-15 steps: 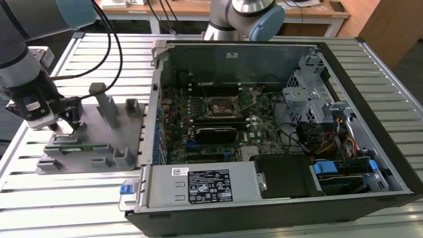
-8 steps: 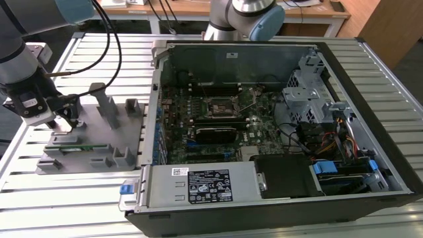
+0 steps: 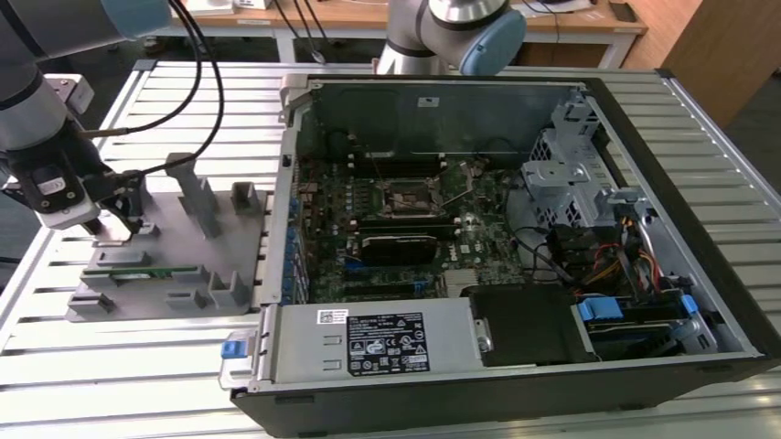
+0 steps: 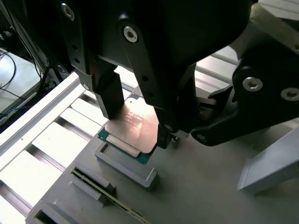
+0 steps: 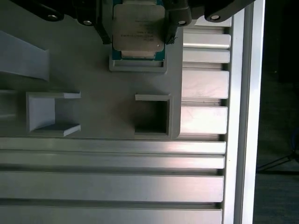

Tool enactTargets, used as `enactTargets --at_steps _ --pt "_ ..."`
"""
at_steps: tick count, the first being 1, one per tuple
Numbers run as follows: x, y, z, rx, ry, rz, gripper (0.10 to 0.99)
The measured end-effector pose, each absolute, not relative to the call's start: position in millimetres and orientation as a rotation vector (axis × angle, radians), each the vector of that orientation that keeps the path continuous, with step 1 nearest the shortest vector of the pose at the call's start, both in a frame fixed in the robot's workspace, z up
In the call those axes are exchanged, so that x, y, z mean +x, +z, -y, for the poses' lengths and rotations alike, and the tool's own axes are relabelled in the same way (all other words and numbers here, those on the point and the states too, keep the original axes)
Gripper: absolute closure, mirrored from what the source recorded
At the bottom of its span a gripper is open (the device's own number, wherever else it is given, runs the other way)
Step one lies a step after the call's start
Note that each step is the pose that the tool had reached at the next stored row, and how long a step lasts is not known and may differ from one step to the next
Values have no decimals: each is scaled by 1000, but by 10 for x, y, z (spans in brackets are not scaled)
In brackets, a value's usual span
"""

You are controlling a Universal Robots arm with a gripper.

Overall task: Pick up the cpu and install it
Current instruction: 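Pick up the cpu and move it towards the insertion slot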

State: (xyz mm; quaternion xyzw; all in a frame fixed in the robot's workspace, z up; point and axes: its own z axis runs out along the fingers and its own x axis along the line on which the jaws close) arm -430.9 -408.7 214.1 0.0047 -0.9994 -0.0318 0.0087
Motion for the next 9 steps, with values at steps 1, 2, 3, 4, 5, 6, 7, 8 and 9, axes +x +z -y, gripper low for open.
enactTargets --at_steps 1,2,3,4,5,6,7,8,9 --pt "-4309 2151 4086 15 -99 3123 553" --pt "-4309 2161 4087 15 -99 3123 553" --pt "-4309 2169 4086 15 -99 3123 553" --pt "-4309 2178 4086 15 -99 3123 553" --pt "-4309 2188 4086 15 -99 3123 553" --pt "-4309 2198 4086 15 -99 3123 553" --pt "-4309 2208 4085 15 -99 3123 553" --pt "-4309 2218 4085 15 -99 3123 553" --pt "-4309 2231 4085 15 -99 3123 553"
